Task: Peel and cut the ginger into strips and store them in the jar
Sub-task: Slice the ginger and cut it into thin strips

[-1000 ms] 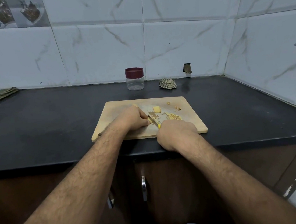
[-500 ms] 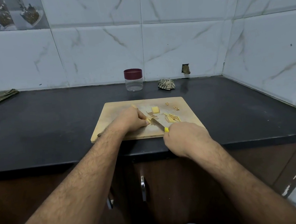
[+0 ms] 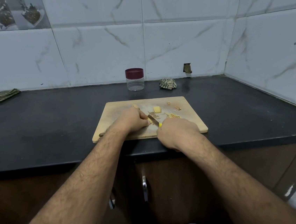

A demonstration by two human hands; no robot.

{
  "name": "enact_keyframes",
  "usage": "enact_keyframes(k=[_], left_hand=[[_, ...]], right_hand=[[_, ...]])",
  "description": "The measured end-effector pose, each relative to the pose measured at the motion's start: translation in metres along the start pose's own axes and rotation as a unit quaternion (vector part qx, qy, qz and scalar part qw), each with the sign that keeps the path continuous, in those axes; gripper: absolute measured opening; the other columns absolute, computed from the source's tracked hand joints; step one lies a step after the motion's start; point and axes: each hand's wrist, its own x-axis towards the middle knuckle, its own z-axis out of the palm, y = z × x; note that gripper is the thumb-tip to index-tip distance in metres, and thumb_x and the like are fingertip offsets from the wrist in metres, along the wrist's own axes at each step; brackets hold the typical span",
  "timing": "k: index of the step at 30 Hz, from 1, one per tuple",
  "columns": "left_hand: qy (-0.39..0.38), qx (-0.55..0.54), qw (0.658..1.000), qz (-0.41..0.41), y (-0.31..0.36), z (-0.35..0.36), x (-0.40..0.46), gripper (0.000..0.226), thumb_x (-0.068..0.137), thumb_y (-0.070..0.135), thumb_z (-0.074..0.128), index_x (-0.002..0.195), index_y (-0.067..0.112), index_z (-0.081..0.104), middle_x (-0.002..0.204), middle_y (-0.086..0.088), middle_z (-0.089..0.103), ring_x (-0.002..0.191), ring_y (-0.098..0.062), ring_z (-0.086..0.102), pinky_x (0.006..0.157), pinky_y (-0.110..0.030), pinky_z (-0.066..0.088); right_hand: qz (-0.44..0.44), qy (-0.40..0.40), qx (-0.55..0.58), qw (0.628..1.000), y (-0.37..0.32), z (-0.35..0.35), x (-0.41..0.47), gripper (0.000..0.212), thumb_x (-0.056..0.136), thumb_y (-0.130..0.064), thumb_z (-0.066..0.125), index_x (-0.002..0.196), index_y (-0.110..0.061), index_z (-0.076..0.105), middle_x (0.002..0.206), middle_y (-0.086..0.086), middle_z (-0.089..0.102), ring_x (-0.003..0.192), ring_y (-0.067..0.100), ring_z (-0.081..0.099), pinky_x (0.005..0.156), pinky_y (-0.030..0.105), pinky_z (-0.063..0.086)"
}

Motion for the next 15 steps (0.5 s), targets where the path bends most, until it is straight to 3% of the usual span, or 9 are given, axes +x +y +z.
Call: enact_keyframes(k=[8, 12, 15], left_hand=[[0.0, 0.0, 1.0, 0.006, 0.0, -0.001, -0.001, 0.022, 0.09, 0.027, 0.067, 0.11, 0.02, 0.076, 0.119, 0.007, 0.069, 0.106, -0.011, 0.056, 0.092, -0.025, 0.044], [-0.002, -0.005, 1.0, 0.004, 0.0, 0.0, -0.001, 0.022, 0.09, 0.027, 0.067, 0.109, 0.02, 0.076, 0.121, 0.008, 0.069, 0.105, -0.01, 0.056, 0.093, -0.026, 0.044], [0.003, -0.014, 1.0, -0.001, -0.001, 0.0, -0.001, 0.026, 0.09, 0.028, 0.068, 0.115, 0.021, 0.073, 0.124, 0.008, 0.067, 0.109, -0.01, 0.056, 0.092, -0.024, 0.043]], right_hand=[[0.0, -0.014, -0.013, 1.0, -0.005, 0.002, 0.007, 0.032, 0.098, -0.022, 0.039, 0.122, -0.014, 0.058, 0.121, 0.006, 0.062, 0.095, 0.024, 0.054, 0.077, 0.035, 0.041], [-0.007, -0.019, -0.043, 0.999, -0.006, 0.001, 0.004, 0.034, 0.096, -0.019, 0.042, 0.127, -0.015, 0.056, 0.127, 0.006, 0.06, 0.11, 0.026, 0.057, 0.08, 0.035, 0.039], [-0.011, -0.016, -0.045, 0.999, 0.002, 0.006, -0.003, 0.031, 0.096, -0.02, 0.043, 0.124, -0.016, 0.056, 0.12, 0.006, 0.06, 0.098, 0.026, 0.054, 0.077, 0.036, 0.042]])
